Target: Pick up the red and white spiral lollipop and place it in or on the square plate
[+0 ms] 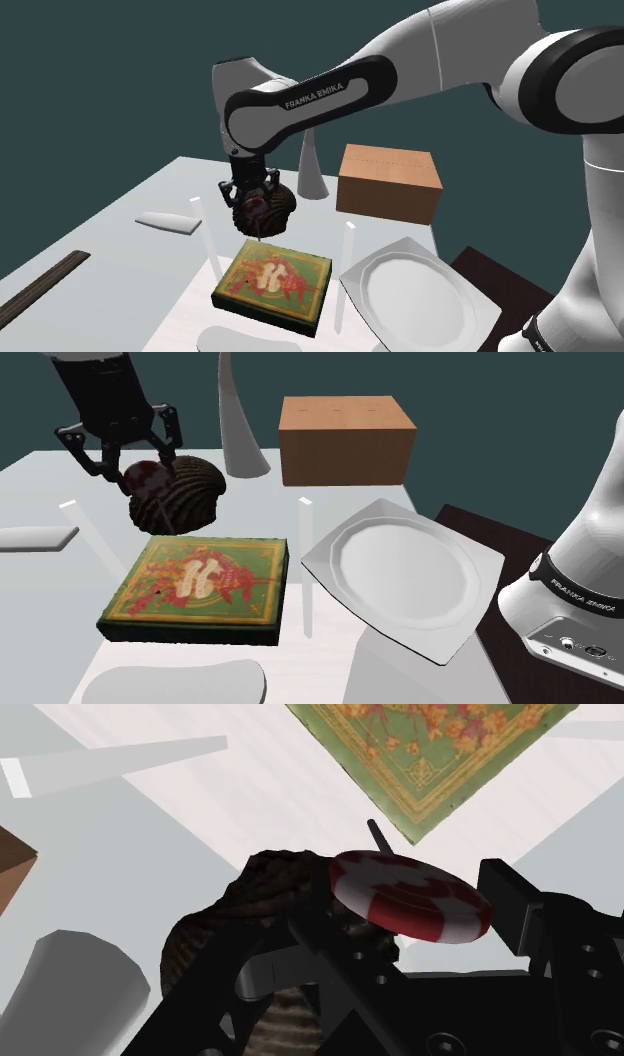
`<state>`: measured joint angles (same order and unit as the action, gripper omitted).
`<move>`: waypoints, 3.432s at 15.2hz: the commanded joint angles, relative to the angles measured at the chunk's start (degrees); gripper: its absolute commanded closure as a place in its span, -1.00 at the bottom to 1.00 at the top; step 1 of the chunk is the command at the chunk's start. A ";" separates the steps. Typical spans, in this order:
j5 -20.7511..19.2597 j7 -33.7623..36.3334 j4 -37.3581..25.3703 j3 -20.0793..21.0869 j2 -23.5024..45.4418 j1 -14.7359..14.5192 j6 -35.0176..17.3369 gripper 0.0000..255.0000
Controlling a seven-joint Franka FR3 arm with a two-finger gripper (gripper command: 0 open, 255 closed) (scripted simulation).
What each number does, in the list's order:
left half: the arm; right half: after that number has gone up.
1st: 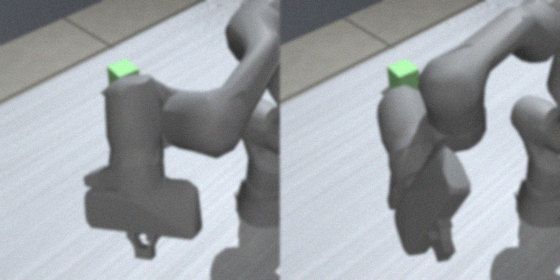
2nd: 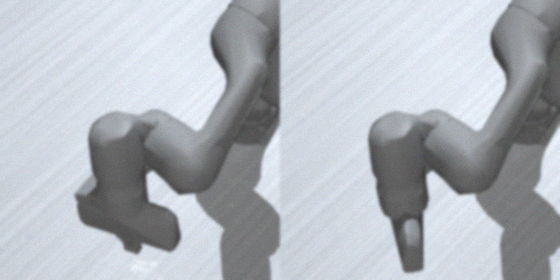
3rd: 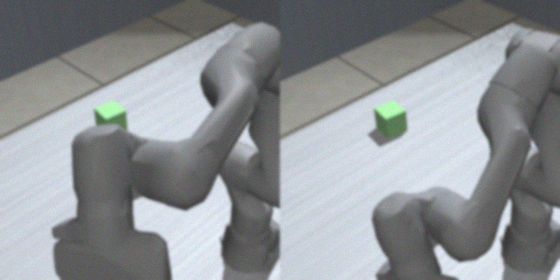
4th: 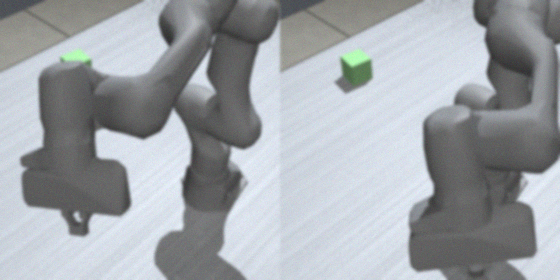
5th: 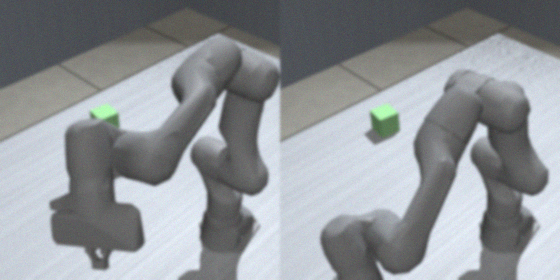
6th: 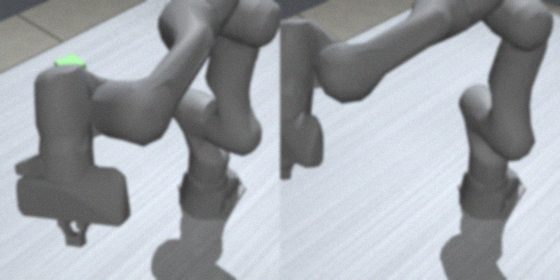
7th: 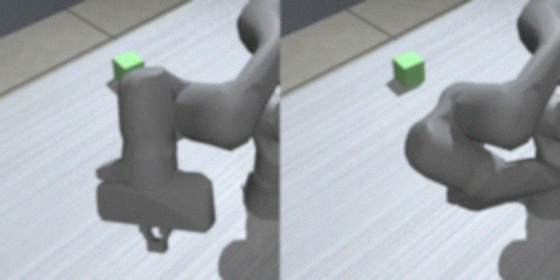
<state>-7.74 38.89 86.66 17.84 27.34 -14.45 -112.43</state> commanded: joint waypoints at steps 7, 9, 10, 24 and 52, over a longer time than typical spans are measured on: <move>0.59 -0.38 -3.94 0.30 -1.58 0.00 5.47 1.00; 0.66 -0.43 -4.74 0.34 -1.73 -0.03 6.40 1.00; 1.36 -0.72 -0.80 0.56 -4.51 0.74 5.17 1.00; 12.69 -9.26 38.99 -0.35 -39.45 5.41 -1.23 1.00; 17.66 -17.42 75.56 -7.19 -80.76 1.60 3.87 1.00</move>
<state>9.79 21.51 161.37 10.53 -53.48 -12.78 -107.62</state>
